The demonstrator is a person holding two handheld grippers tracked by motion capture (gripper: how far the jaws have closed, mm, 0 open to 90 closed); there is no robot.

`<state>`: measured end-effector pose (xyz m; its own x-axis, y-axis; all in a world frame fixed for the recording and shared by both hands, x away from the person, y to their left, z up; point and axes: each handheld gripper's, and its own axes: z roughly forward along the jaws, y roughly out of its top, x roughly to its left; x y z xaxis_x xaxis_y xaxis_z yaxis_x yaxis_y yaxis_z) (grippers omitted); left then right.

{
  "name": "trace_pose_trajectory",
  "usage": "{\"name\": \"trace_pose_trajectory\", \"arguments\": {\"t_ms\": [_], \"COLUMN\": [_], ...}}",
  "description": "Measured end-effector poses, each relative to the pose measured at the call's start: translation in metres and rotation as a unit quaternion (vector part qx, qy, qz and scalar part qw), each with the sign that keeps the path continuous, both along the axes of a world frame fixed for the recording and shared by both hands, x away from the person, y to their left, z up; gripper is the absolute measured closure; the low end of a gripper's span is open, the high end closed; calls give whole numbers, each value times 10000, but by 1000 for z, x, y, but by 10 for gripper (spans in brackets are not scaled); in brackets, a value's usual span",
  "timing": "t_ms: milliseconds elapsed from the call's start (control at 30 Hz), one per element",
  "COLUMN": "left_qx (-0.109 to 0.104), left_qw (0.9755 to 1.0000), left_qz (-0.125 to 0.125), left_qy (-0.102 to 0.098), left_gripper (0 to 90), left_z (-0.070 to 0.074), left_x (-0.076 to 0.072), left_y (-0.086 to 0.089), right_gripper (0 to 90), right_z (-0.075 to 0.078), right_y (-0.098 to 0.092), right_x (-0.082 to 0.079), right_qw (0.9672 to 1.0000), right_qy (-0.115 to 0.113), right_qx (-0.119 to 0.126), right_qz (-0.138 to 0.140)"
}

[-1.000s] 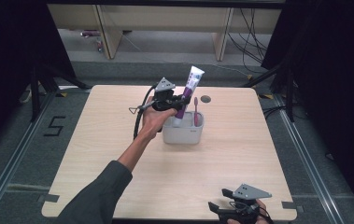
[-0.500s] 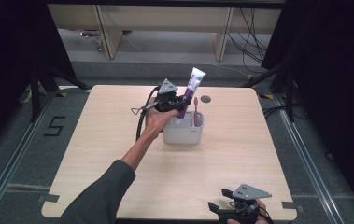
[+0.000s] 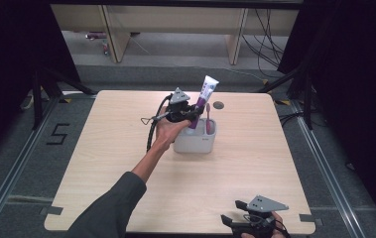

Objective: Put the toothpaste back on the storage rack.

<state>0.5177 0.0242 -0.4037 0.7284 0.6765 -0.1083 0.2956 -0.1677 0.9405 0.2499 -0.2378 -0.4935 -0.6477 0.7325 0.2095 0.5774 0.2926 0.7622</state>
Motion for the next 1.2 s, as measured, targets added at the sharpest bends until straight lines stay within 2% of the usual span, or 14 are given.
{"name": "trace_pose_trajectory", "arguments": {"t_ms": [33, 167, 267, 600, 700, 733, 767, 867, 900, 933, 1067, 1133, 1167, 1200], "left_qx": [0, 35, 88, 190, 261, 269, 254, 393, 407, 446, 573, 611, 739, 712], "left_qw": [10000, 10000, 9999, 9998, 9996, 9996, 9996, 9992, 9991, 9989, 9982, 9979, 9971, 9972], "left_qz": [0, 13, 44, 80, 86, 86, 64, 64, 57, 66, 125, 111, 57, 112], "left_qy": [0, 17, 19, 69, 65, 71, 71, 60, 87, 108, 128, 155, 165, 178], "left_gripper": [762, 761, 761, 759, 758, 758, 758, 757, 757, 757, 755, 754, 753, 753], "left_z": [0, -6, -8, -20, -22, -22, -22, -22, -23, -24, -27, -29, -29, -30], "left_x": [0, 0, 0, -1, -1, -1, -1, -2, -2, -2, -4, -5, -5, -6], "left_y": [0, 0, 0, 1, 1, 1, 1, 0, 0, 0, -2, -2, -1, -2], "right_gripper": [268, 268, 268, 268, 268, 268, 268, 268, 268, 268, 268, 268, 268, 268], "right_z": [0, 0, -1, -1, -1, -2, -2, -2, -3, -1, -1, -2, -2, -2], "right_y": [-1, 0, -1, 0, 2, 1, 1, 1, 1, 1, 2, 1, 1, 2], "right_x": [1, 0, 1, 1, 0, 1, 1, 2, 2, 1, 0, 1, 2, 1], "right_qw": [9999, 10000, 9999, 9999, 9999, 10000, 10000, 9999, 10000, 10000, 10000, 10000, 10000, 10000], "right_qy": [-122, 9, -116, -109, 87, -62, -62, -102, -20, -28, 45, -42, -40, 39], "right_qx": [-67, -4, -42, -33, 59, -2, -2, -35, 73, -38, 46, 29, 25, 35], "right_qz": [38, 3, 44, 31, -18, 59, 59, 68, 48, 12, -33, 33, 31, 20]}}
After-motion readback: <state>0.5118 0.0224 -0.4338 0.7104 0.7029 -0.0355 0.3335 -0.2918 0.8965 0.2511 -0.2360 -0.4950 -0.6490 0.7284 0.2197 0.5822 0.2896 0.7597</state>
